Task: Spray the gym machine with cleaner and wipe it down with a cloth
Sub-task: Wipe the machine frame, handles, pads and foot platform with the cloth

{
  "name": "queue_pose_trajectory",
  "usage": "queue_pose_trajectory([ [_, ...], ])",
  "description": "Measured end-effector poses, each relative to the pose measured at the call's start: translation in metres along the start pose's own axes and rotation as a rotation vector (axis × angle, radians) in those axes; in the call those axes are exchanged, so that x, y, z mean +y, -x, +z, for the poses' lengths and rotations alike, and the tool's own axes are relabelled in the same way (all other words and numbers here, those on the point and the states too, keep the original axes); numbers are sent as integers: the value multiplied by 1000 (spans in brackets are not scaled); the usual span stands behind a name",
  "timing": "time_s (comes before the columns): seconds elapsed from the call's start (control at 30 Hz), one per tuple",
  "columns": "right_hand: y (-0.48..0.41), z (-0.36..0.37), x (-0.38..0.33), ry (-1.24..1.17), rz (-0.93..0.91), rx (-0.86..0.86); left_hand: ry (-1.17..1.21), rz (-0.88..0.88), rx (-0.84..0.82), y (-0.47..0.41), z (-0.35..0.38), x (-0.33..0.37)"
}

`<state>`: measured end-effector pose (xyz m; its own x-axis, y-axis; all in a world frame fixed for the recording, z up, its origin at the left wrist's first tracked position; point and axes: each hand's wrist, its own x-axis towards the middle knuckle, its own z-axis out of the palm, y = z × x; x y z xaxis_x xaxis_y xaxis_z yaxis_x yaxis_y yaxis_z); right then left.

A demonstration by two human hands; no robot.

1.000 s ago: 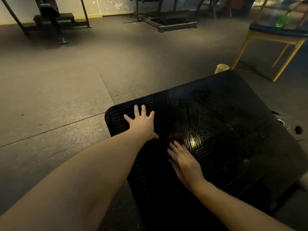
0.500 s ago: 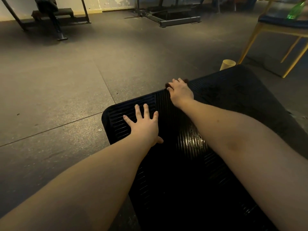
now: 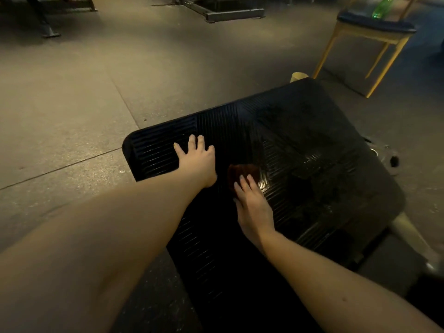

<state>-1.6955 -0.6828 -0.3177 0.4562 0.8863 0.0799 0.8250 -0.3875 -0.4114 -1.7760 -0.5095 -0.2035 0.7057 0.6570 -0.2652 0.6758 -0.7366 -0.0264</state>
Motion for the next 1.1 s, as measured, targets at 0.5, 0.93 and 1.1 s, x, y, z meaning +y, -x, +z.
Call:
queue_pose_trajectory([
  [0.5, -204, -74, 6, -36, 92, 100, 12, -56, -176, -28, 6, 23],
  [0.93, -166, -64, 24, -47, 126, 139, -3, -53, -172, -26, 6, 21],
  [1.1, -37, -31, 25, -142, 93, 136, -11, -46, -130, -15, 7, 20],
])
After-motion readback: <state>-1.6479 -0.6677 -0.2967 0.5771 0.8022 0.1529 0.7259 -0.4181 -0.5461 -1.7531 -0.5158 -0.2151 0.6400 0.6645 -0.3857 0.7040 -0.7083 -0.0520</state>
